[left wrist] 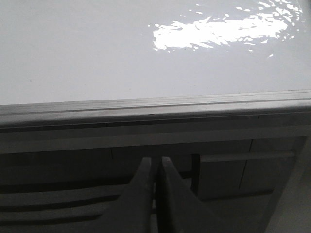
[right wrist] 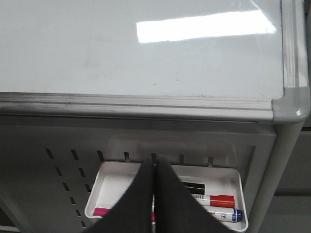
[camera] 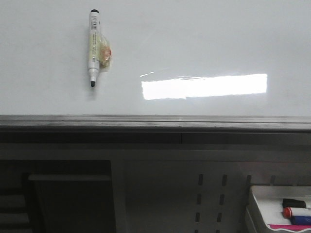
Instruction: Write number 4 on whiteboard
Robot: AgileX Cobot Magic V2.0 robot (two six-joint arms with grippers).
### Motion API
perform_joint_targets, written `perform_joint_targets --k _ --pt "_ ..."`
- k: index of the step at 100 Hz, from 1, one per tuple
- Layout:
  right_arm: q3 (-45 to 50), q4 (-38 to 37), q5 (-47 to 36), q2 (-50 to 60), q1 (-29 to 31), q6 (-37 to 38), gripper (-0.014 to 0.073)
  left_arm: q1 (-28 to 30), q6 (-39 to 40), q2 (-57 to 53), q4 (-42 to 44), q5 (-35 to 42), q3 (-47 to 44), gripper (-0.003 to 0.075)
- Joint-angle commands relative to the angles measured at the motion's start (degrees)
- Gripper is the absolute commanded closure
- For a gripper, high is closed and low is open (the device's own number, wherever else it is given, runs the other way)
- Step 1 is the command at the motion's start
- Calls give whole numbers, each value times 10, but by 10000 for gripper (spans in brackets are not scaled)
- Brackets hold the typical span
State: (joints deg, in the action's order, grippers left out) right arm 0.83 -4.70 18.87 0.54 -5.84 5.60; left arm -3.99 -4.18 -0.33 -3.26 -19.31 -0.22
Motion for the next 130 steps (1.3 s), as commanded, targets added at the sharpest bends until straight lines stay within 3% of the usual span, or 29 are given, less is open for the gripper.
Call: perform_joint_targets --k 1,74,90,112,119,130 --pt "12 -7 -10 9 4 -1 658 2 5 -14 -1 30 -19 741" --pt "12 -30 -19 9 4 -1 658 2 5 -14 -1 30 -19 741" --pt "12 -125 -95 9 4 -1 658 2 5 -14 -1 30 -19 741" --pt "12 -123 -231 9 4 -1 658 2 5 -14 -1 44 -19 741" --pt "12 -110 -250 9 4 -1 658 2 6 -14 -55 72 -19 741" --pt "12 -5 -232 9 4 -1 658 2 9 -14 -333 135 -19 741"
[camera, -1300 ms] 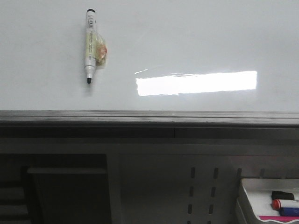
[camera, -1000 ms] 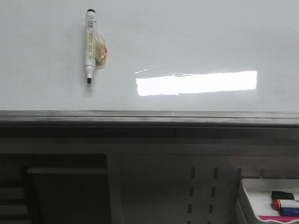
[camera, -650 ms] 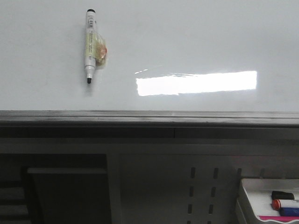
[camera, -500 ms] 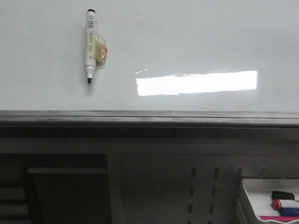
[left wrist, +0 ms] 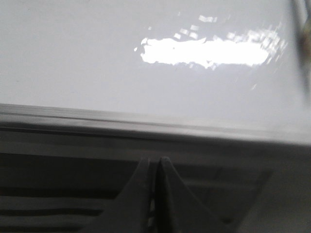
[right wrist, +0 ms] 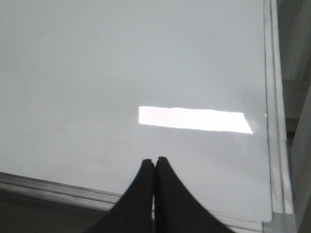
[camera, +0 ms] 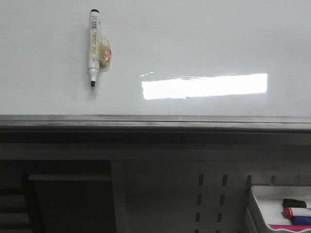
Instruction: Write number 4 on whiteboard
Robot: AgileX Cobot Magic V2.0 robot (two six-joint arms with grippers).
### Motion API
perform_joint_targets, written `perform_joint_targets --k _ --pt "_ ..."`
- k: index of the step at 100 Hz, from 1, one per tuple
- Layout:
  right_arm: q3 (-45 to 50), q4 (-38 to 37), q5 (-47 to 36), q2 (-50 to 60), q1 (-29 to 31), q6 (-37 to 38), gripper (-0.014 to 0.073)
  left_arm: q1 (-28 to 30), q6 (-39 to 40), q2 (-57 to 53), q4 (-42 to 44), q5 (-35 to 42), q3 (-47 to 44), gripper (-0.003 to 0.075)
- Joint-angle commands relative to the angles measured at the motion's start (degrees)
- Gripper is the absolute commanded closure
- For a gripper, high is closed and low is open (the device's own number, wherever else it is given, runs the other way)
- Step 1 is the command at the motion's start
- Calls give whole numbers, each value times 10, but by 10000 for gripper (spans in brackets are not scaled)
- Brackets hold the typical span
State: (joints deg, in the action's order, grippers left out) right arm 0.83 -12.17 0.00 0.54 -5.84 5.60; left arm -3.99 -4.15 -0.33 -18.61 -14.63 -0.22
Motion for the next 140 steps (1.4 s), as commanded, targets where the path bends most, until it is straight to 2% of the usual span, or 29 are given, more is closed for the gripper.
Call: perform_joint_targets --k 1,5,12,23,30,40,57,64,68,76,81,84,87,94,109,118,140 --pt "12 78 -41 9 4 -1 658 2 8 -14 -207 91 -19 741" --pt "12 122 -33 9 4 -1 658 2 8 -14 -259 106 -19 741" --pt "12 142 -29 9 4 -1 658 2 8 -14 -321 132 -19 741" --pt "8 144 -49 9 4 -1 658 2 8 -14 -340 124 -19 741" --pt "-6 177 -53 9 4 1 658 2 7 -14 -343 119 -15 741" --pt "-42 215 -27 2 4 1 658 2 -7 -12 -302 84 11 741" --pt "-139 214 101 -57 4 -15 657 2 -27 39 -165 -18 104 720" --pt "-175 214 142 -93 4 -49 627 2 -28 81 -116 -56 149 626" --pt "-191 214 156 -111 4 -68 587 2 -39 108 -107 -73 174 531" --pt "-223 214 167 -148 4 -87 425 2 -87 160 -111 -86 215 316" --pt "-237 214 168 -165 4 -87 315 2 -112 192 -119 -87 239 239" --pt "-244 214 169 -173 4 -87 259 2 -127 210 -127 -88 250 218" --pt "-252 214 171 -180 4 -87 204 2 -139 231 -135 -88 260 216" --pt "-264 214 176 -190 4 -87 155 -1 -175 267 -167 -89 284 235" --pt "-271 214 198 -190 3 -87 156 -58 -266 330 -239 -72 310 261" --pt "-271 214 212 -190 -2 -87 156 -99 -278 380 -246 -67 317 261" --pt "-271 215 209 -190 -13 -87 156 -203 -278 534 -273 73 319 261"
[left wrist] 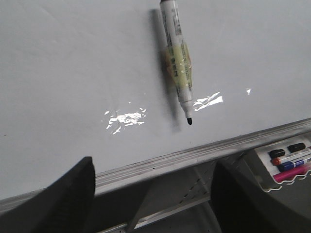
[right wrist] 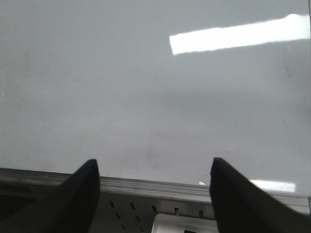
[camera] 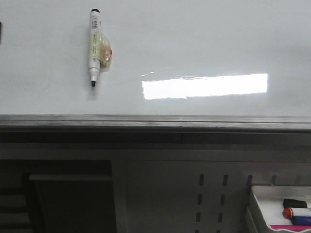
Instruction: Write number 4 on whiteboard
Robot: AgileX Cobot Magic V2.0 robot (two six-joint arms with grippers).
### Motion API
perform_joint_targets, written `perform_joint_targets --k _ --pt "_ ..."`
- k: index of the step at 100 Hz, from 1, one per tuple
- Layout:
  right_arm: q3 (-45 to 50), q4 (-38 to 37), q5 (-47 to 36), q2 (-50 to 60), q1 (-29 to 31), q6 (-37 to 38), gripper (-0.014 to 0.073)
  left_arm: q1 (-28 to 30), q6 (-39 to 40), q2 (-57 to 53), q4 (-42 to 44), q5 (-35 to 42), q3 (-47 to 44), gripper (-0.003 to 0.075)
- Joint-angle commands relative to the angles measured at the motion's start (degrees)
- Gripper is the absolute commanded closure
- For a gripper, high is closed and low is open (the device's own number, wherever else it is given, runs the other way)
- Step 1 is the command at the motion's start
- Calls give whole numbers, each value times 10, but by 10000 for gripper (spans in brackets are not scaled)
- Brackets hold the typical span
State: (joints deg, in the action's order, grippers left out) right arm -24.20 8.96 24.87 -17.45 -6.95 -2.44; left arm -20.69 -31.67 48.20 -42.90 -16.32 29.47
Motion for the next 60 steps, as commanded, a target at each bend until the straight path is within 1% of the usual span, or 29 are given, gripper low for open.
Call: perform_joint_targets --k 1,9,26,38,60 --pt "-21 3 -40 -10 -3 -6 156 -39 -3 58 -33 95 22 261" --pt "-21 3 -40 -10 -7 -6 156 -73 -3 107 -48 135 30 261" --pt "-21 3 -40 -10 -12 -6 156 -127 -3 202 -48 174 82 261" --pt "-21 3 -39 -10 -12 -6 156 -135 -3 260 -48 183 125 261" --pt "-21 3 -34 -10 -12 -6 156 -135 -3 332 -96 202 175 262"
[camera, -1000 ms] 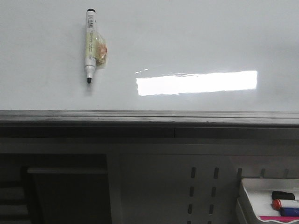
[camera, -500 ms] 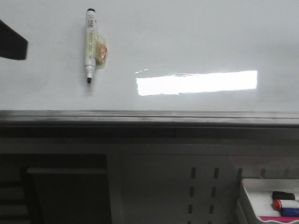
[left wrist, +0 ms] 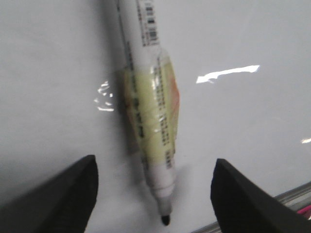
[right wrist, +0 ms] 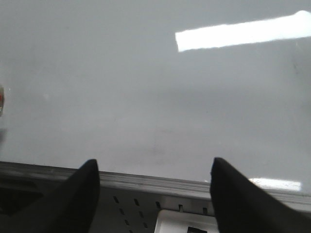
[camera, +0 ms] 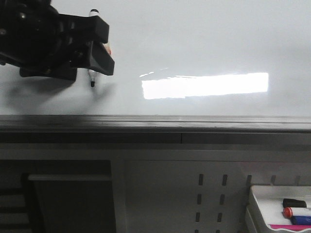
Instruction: Write number 4 on whiteboard
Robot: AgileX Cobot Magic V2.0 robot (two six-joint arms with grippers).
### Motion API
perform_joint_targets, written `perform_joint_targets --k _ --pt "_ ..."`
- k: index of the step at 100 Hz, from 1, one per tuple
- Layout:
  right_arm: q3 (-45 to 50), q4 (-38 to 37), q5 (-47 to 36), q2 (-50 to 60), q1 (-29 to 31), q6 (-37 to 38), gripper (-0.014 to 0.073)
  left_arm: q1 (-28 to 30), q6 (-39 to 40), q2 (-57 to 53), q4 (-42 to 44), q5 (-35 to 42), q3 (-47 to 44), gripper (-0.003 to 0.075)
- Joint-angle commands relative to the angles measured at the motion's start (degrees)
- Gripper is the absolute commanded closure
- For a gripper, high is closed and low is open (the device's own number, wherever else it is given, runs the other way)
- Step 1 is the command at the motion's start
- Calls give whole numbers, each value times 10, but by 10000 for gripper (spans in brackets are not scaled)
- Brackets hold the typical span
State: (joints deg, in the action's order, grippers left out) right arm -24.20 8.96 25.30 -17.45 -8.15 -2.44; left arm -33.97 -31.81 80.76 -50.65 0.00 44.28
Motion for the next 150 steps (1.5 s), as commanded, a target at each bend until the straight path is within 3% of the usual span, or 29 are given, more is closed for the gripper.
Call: perform_joint_targets --k 1,10,19,29,37,39,51,66,79,96,109,121,150 --pt "-21 3 -39 -10 0 -6 156 -2 -1 9 -18 39 28 262" --pt "-21 3 -39 -10 0 -6 156 -2 -1 29 -21 50 34 289" --pt "-21 3 -39 -10 0 -6 156 -1 -1 35 -32 54 34 375" --pt "-21 3 -38 -10 0 -6 156 -1 -1 36 -33 51 34 543" --pt "-21 3 -38 -10 -1 -6 156 -1 -2 35 -32 38 34 732" --pt "-21 3 -38 -10 -1 -6 156 -1 -4 35 -32 35 34 739" --pt "-21 3 -35 -10 -20 -6 156 -1 -4 34 -12 -14 34 741" --pt "-21 6 -22 -11 -72 -48 156 -8 -5 13 126 -124 34 741" --pt "-21 44 -26 -38 -152 -119 156 -42 -5 -21 267 -209 34 741" --pt "-21 54 -71 -112 -286 -138 156 -106 -6 -90 382 -232 18 741" --pt "-28 52 -127 -165 -388 -161 156 -149 -58 -142 394 -231 3 741" --pt "-59 51 -143 -219 -446 -186 156 -181 -67 -177 394 -232 2 741" --pt "-137 48 -150 -339 -473 -193 156 -240 -123 -208 394 -235 2 741"
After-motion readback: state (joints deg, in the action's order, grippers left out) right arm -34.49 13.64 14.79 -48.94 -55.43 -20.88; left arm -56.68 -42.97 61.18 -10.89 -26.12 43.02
